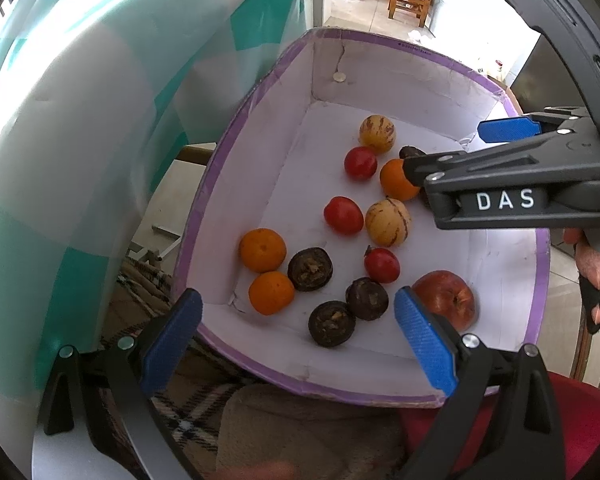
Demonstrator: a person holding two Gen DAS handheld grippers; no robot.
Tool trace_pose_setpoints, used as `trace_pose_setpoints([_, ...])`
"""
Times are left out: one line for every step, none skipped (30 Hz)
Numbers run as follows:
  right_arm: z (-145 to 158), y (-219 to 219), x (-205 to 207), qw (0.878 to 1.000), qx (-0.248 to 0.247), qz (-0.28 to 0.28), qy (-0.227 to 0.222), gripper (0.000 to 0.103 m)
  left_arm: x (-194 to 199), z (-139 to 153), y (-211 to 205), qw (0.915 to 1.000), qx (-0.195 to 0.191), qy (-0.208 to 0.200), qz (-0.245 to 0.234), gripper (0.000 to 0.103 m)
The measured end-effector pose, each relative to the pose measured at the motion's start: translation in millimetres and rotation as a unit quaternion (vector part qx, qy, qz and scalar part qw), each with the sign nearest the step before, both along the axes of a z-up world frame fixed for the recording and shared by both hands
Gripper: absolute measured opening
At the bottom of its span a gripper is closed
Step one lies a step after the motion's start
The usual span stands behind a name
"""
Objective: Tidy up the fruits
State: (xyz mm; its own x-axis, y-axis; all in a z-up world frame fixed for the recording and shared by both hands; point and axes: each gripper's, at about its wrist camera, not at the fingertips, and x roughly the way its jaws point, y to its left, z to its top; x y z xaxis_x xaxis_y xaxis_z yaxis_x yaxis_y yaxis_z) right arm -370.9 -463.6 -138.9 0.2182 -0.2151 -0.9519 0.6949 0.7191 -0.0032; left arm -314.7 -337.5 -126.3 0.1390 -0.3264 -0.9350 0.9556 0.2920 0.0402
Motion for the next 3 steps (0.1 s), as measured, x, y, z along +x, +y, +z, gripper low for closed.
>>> trace_pose_setpoints([0.7, 0.1, -0.3, 1.000, -0.001, 0.000, 0.001, 0.086, -0.7, 1.4, 0.4, 1.0000, -0.002, -0.002, -0.001, 0.097])
trace_pose_setpoints([1.3, 0.0, -0.4, 1.000, -0.003, -0.001, 0.002, 0.086, -1.6, 2.6, 0.1, 1.0000, -0.004, -0.003, -0.002, 0.097])
trace_pose_setpoints([2.7, -0.3, -1.0, 1.000, -0.004, -0.002, 0.003, 0.086, -2.9, 3.8, 0.1, 1.0000, -0.006, -0.006, -0.004, 0.097])
